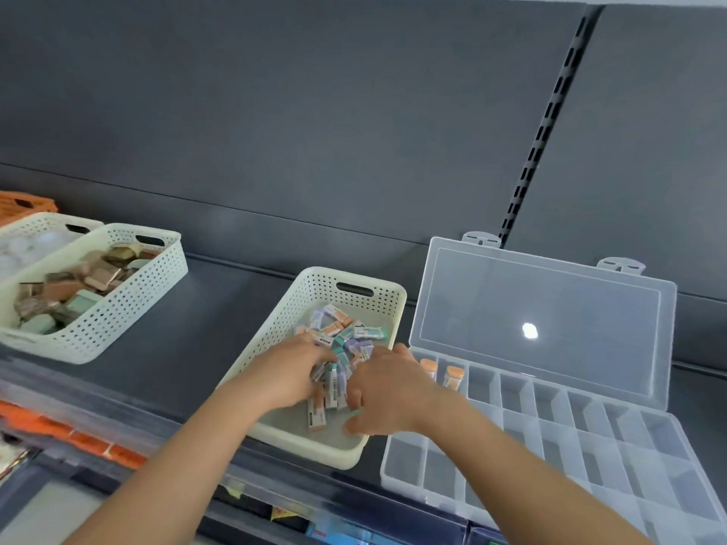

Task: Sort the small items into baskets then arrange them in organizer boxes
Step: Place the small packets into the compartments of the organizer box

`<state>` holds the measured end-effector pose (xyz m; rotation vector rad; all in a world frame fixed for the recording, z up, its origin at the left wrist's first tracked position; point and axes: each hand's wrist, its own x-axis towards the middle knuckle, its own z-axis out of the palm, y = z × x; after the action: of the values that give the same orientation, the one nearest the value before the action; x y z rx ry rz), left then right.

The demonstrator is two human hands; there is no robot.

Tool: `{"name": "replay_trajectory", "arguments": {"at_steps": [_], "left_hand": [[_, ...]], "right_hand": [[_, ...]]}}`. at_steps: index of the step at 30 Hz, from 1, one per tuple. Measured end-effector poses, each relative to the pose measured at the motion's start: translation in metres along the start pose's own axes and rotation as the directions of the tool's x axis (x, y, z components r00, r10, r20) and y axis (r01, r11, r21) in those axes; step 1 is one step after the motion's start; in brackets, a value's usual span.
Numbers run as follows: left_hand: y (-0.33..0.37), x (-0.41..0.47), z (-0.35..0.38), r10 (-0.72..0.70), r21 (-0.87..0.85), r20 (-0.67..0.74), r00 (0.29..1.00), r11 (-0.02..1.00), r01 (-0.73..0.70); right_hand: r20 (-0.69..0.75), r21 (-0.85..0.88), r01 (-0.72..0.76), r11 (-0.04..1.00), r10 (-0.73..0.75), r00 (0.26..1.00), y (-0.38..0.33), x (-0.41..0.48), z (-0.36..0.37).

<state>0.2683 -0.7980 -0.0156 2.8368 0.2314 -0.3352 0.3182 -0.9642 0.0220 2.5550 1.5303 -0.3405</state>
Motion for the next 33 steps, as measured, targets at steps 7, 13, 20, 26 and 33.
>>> {"name": "replay_trajectory", "arguments": {"at_steps": [7, 13, 20, 26, 33], "left_hand": [[-0.003, -0.002, 0.005, 0.038, -0.084, -0.124, 0.992, 0.995, -0.048], [0.004, -0.003, 0.01, 0.069, -0.049, 0.0, 0.998, 0.996, -0.068], [0.021, -0.009, 0.009, 0.103, 0.04, 0.02, 0.994, 0.994, -0.104], [0.039, -0.018, 0.008, 0.101, 0.195, 0.049, 0.994, 0.975, -0.109], [0.048, -0.02, 0.001, 0.022, -0.02, 0.153, 0.988, 1.0, -0.019]], "right_hand": [[-0.061, -0.065, -0.085, 0.994, 0.081, 0.995, 0.002, 0.014, 0.005], [-0.207, 0.306, -0.017, 0.952, 0.084, 0.975, 0.019, 0.006, 0.013], [-0.429, 0.516, 0.027, 0.856, 0.231, 0.873, 0.03, -0.012, 0.013], [-0.429, 0.665, -0.008, 0.747, 0.392, 0.814, 0.043, -0.028, 0.015], [-0.412, 0.735, -0.025, 0.677, 0.477, 0.776, 0.053, -0.043, 0.016]]}}
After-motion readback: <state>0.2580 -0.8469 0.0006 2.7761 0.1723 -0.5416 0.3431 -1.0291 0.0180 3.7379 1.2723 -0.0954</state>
